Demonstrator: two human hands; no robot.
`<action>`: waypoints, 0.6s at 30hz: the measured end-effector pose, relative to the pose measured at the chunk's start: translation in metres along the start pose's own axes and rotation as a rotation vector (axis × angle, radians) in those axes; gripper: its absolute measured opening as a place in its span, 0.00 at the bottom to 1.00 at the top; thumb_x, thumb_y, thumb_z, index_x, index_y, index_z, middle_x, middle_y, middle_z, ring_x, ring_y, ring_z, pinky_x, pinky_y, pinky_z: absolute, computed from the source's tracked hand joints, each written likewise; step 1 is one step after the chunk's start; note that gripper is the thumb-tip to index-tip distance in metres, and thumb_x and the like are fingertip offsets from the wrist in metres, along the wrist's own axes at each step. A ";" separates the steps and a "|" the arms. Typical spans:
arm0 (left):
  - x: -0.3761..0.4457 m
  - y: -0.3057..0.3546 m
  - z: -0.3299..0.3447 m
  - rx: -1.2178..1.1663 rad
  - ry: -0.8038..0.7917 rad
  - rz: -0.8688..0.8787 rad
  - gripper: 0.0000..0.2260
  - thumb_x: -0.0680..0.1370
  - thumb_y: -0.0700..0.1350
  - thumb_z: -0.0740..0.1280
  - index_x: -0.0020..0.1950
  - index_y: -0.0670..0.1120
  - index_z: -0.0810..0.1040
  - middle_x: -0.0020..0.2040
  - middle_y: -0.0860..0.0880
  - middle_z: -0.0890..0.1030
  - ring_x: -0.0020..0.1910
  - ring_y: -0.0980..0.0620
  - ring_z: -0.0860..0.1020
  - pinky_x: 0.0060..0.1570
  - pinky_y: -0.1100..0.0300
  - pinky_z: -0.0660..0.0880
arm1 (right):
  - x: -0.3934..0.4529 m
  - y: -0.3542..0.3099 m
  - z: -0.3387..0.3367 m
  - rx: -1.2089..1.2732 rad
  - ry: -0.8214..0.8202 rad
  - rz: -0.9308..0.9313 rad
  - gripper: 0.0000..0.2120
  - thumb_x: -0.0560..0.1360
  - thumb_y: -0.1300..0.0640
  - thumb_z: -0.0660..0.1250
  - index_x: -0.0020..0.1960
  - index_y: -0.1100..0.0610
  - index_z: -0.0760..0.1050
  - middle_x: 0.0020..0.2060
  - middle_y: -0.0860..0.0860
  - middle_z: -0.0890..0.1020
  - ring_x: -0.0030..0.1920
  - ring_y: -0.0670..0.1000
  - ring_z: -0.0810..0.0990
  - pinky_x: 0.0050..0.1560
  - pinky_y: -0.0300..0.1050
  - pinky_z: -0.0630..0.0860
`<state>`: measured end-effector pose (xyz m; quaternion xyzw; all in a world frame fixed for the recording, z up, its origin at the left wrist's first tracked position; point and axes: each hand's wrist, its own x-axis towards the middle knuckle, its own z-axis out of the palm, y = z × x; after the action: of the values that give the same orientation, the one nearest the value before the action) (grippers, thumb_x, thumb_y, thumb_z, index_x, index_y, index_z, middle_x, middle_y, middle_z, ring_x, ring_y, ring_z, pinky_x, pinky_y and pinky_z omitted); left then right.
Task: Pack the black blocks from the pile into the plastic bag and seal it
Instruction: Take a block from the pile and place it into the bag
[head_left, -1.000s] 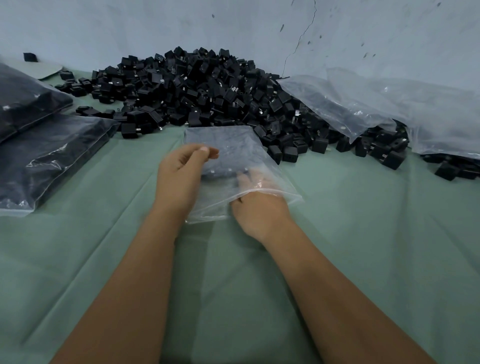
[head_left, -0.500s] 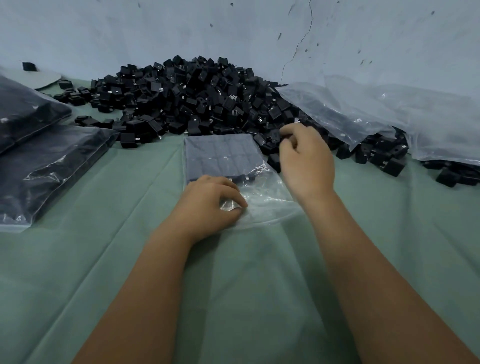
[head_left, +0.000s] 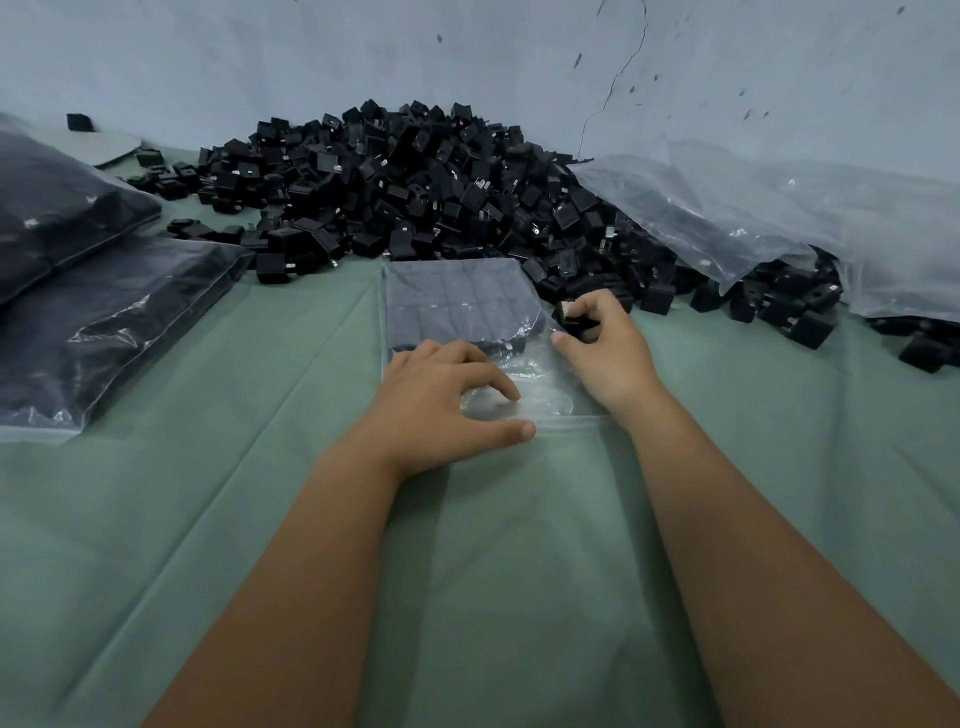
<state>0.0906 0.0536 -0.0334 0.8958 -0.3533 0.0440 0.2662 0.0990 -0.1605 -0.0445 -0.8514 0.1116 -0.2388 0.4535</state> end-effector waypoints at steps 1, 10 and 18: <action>0.000 -0.001 0.000 -0.002 -0.003 0.001 0.20 0.62 0.77 0.59 0.48 0.70 0.74 0.55 0.65 0.71 0.57 0.60 0.65 0.60 0.61 0.55 | 0.000 0.001 -0.001 0.021 0.034 0.002 0.12 0.73 0.59 0.71 0.52 0.51 0.71 0.45 0.44 0.75 0.43 0.47 0.74 0.44 0.42 0.75; -0.001 0.000 0.001 0.017 -0.024 0.005 0.23 0.61 0.75 0.56 0.51 0.70 0.75 0.58 0.64 0.70 0.59 0.60 0.64 0.60 0.61 0.54 | -0.003 0.000 -0.006 -0.110 0.055 0.042 0.20 0.72 0.58 0.73 0.63 0.51 0.75 0.54 0.51 0.71 0.57 0.52 0.73 0.62 0.45 0.72; -0.001 0.001 0.000 -0.083 0.038 -0.034 0.12 0.75 0.65 0.62 0.49 0.64 0.81 0.56 0.62 0.76 0.59 0.56 0.69 0.68 0.52 0.60 | -0.032 -0.007 -0.021 0.257 0.435 0.147 0.13 0.70 0.56 0.74 0.45 0.46 0.71 0.41 0.44 0.78 0.40 0.41 0.76 0.35 0.24 0.69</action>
<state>0.0886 0.0535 -0.0331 0.8888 -0.3344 0.0417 0.3105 0.0601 -0.1589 -0.0389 -0.7048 0.2369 -0.3948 0.5396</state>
